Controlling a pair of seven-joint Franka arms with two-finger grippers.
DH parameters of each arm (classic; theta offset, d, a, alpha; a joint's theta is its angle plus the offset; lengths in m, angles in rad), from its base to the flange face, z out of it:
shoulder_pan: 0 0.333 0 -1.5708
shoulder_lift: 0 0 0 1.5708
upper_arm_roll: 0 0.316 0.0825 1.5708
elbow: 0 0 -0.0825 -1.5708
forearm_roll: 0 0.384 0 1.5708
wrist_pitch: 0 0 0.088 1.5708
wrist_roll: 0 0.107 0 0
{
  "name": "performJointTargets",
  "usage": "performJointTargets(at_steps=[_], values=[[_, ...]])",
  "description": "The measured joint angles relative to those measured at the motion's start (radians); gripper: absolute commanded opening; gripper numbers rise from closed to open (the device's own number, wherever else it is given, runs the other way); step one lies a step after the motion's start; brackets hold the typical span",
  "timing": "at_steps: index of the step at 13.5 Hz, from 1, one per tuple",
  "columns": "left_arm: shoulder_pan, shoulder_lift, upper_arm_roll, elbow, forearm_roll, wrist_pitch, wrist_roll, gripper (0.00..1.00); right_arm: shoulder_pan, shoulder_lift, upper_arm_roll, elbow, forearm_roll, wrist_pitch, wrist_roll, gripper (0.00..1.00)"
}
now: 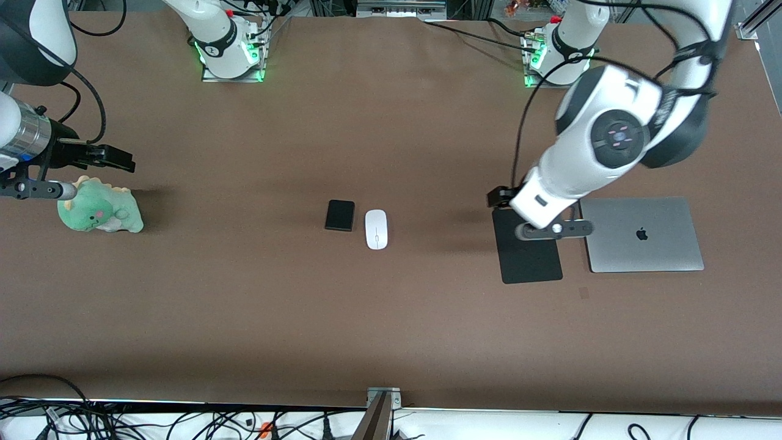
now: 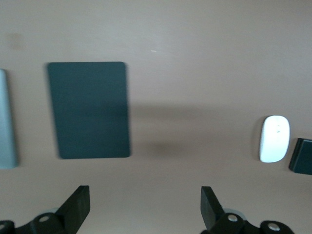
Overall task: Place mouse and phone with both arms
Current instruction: 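Lower the left gripper and grasp the white mouse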
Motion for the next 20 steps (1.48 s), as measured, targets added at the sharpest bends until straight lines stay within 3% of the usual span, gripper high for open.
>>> performJointTargets(at_steps=[3, 9, 14, 20], values=[[-0.113, 0.134, 0.001, 0.012, 0.0, 0.127, -0.152, 1.0, 0.0, 0.0, 0.0, -0.001, 0.0, -0.001, 0.031, 1.0], [-0.27, 0.361, 0.022, 0.176, 0.002, 0.292, -0.365, 1.0, 0.008, 0.001, 0.001, -0.003, 0.0, -0.005, 0.047, 1.0], [-0.434, 0.462, 0.119, 0.231, 0.003, 0.41, -0.425, 1.0, 0.009, 0.001, 0.001, -0.006, 0.0, -0.005, 0.047, 1.0], [-0.593, 0.588, 0.252, 0.336, 0.003, 0.464, -0.435, 1.0, 0.009, 0.001, 0.001, -0.009, 0.0, -0.005, 0.048, 1.0]])
